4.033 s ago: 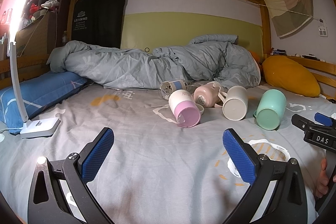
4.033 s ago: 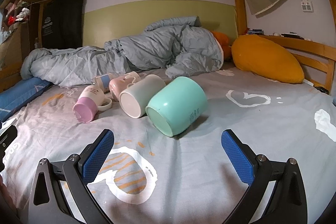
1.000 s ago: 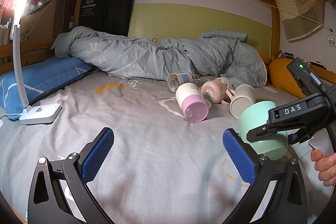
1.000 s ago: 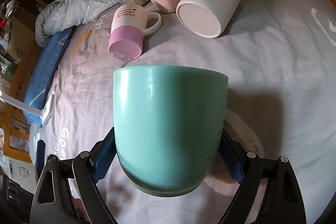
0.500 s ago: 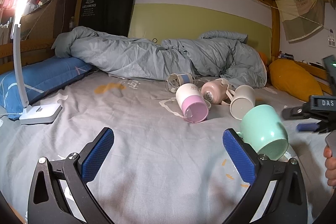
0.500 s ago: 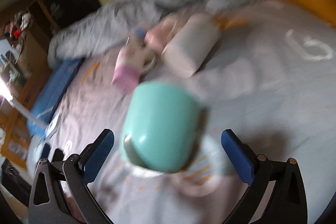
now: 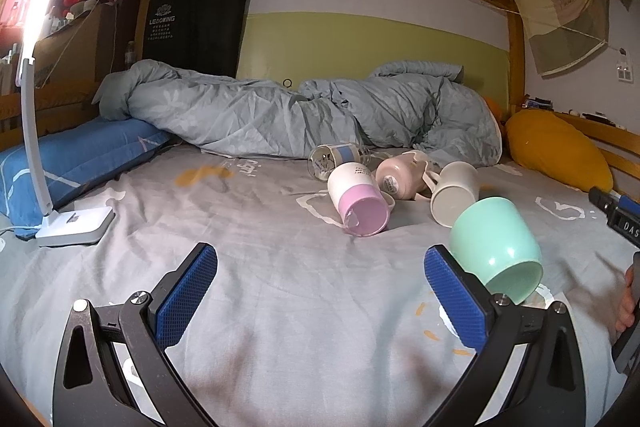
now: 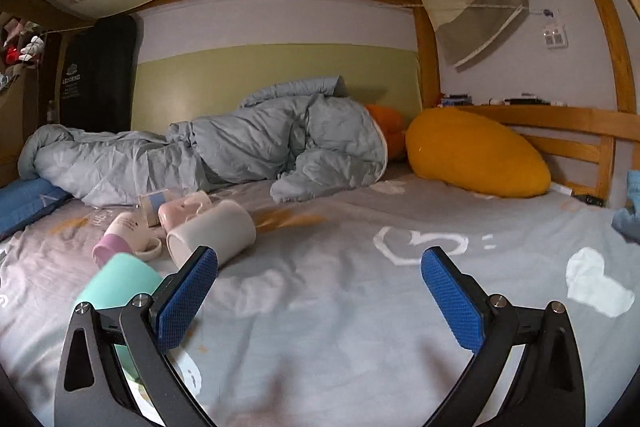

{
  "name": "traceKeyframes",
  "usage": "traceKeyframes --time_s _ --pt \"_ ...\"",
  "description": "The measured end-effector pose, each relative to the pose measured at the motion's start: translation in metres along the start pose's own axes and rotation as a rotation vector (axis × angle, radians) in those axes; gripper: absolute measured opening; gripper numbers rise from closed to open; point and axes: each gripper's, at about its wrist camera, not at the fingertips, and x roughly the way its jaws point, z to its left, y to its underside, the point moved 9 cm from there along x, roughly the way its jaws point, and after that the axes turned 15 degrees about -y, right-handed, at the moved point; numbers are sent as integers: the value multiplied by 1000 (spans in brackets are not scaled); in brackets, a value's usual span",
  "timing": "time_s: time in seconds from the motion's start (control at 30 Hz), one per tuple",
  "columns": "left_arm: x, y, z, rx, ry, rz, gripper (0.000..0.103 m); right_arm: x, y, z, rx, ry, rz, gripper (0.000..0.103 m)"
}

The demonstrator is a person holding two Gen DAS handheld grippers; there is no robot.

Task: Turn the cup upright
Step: 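Lower the mint green mug onto the bed and open the right tool, then reach the left tool to the mint green mug and grasp its base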

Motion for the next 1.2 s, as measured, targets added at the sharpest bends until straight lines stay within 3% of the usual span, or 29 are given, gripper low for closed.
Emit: traceKeyframes --time_s 0.17,0.23,0.33,0.47,0.57,0.63,0.73,0.87,0.97,1.1,1.2 --pt "2 4 -1 15 -23 33 103 10 4 2 -15 14 42 103" --pt "-8 1 -2 8 -23 5 103 6 6 3 -18 8 39 103" --pt "-39 -10 -15 1 75 -80 102 5 9 5 -18 7 38 103" --pt "-54 -36 -51 65 162 -46 102 4 11 6 -12 4 34 103" --pt "-63 -60 -87 139 308 3 102 2 13 4 3 3 36 103" --pt "-60 -73 -107 207 299 28 102 2 13 5 -3 6 35 103" --pt "-44 -87 -137 261 351 130 102 2 14 9 -22 11 39 103" --pt "-1 -88 -171 247 437 376 102 1 15 2 13 17 36 103" --pt "26 -63 -191 281 432 579 99 0 17 -8 53 41 39 103" --pt "42 -31 -206 315 435 728 97 1 18 -12 67 46 47 103" --pt "56 -16 -211 358 393 771 97 5 20 -14 70 46 66 103"
